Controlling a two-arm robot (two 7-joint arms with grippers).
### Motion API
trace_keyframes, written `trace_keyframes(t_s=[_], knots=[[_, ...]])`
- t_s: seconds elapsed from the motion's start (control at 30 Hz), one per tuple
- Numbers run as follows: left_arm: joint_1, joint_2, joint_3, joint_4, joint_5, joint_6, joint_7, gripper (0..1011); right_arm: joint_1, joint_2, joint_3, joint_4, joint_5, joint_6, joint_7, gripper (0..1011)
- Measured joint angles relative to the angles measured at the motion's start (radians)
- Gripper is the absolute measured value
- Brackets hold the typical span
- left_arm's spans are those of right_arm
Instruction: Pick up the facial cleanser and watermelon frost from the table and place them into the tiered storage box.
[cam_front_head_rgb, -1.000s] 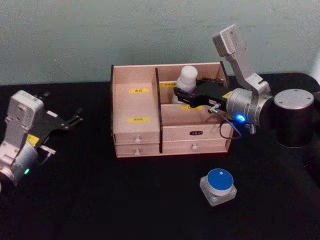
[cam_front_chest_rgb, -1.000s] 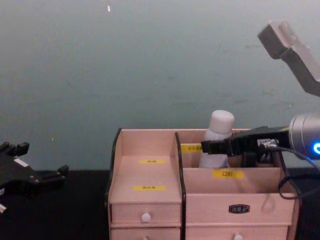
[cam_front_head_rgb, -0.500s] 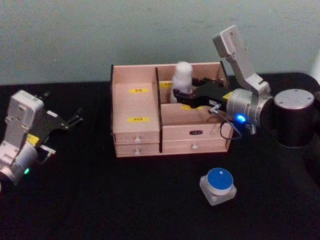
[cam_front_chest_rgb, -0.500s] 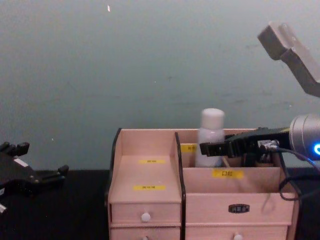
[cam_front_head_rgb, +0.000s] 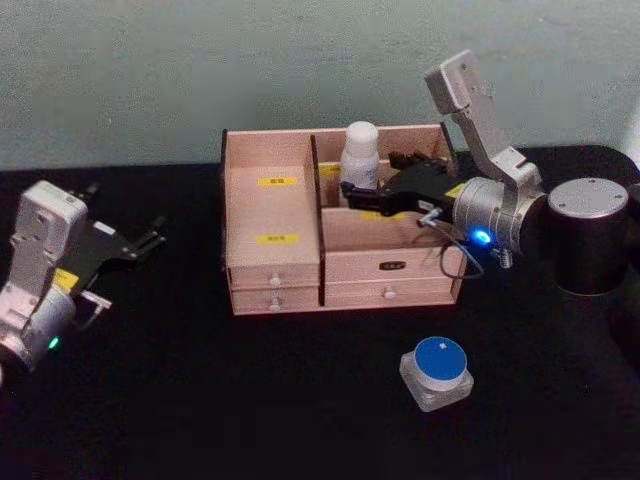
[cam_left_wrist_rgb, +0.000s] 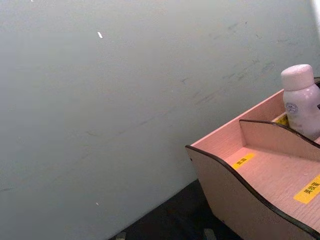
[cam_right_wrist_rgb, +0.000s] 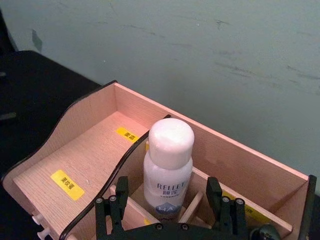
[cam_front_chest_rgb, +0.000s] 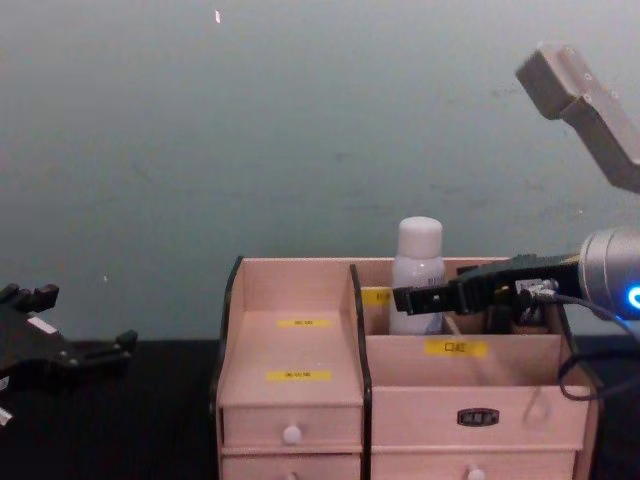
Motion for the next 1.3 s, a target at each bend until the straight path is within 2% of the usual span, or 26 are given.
trace_keyframes(t_s=[0.4, 0.53, 0.73, 0.93, 1.1, 1.27, 1.3], knots=[[0.0, 0.0, 0.0, 0.0, 0.0, 0.0, 0.0, 1001, 0.0, 0.0, 0.0, -0.001, 0.001, 0.0, -0.001, 1000], [0.0, 0.0, 0.0, 0.0, 0.0, 0.0, 0.0, 1001, -0.011, 0.006, 0.01, -0.017, 0.004, -0.008, 0.002, 1000], [0.0, 0.0, 0.0, 0.0, 0.0, 0.0, 0.0, 1001, -0.051, 0.04, 0.027, -0.085, 0.008, -0.024, 0.015, 1000], [0.0, 0.0, 0.0, 0.0, 0.0, 0.0, 0.0, 1001, -0.11, 0.101, 0.04, -0.179, 0.024, -0.034, 0.05, 1000], [0.0, 0.0, 0.0, 0.0, 0.0, 0.0, 0.0, 1001, -0.177, 0.181, 0.046, -0.26, 0.049, -0.058, 0.107, 1000], [0.0, 0.0, 0.0, 0.0, 0.0, 0.0, 0.0, 1001, -0.235, 0.255, 0.047, -0.313, 0.07, -0.09, 0.154, 1000], [0.0, 0.0, 0.0, 0.0, 0.0, 0.0, 0.0, 1001, -0.256, 0.28, 0.047, -0.327, 0.077, -0.103, 0.172, 1000]])
